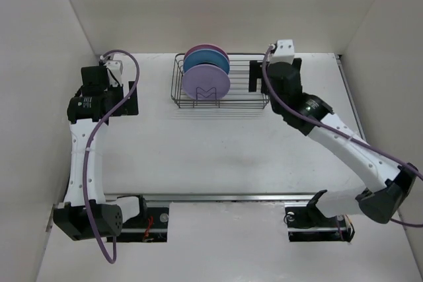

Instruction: Unload the plates from the dish rack

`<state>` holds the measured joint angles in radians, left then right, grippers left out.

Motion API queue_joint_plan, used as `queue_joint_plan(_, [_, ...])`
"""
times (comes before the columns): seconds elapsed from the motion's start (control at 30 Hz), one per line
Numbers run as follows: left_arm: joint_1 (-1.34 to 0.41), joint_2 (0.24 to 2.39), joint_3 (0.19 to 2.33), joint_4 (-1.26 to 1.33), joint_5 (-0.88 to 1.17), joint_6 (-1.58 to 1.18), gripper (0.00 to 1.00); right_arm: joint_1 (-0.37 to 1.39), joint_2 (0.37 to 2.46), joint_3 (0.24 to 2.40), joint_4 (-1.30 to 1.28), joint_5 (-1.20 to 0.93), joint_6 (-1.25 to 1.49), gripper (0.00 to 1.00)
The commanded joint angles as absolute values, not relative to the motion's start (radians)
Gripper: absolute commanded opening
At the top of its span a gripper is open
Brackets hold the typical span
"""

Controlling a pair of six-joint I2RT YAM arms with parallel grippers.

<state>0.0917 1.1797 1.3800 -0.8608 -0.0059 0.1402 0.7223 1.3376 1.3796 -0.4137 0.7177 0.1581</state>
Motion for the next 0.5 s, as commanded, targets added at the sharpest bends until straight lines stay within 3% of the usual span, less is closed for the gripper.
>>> queue_joint_plan(0.0, [0.089,1.154,1.371,-0.883,0.044,0.138,1.0,0.715,1.357,1.43,-0.274,0.528,0.035,1.0])
queue_joint_plan(0.47, [0.089,1.154,1.371,-0.884,0.023,0.129,1.0,0.715,1.315,1.347,-0.25,0.499,0.06,1.0])
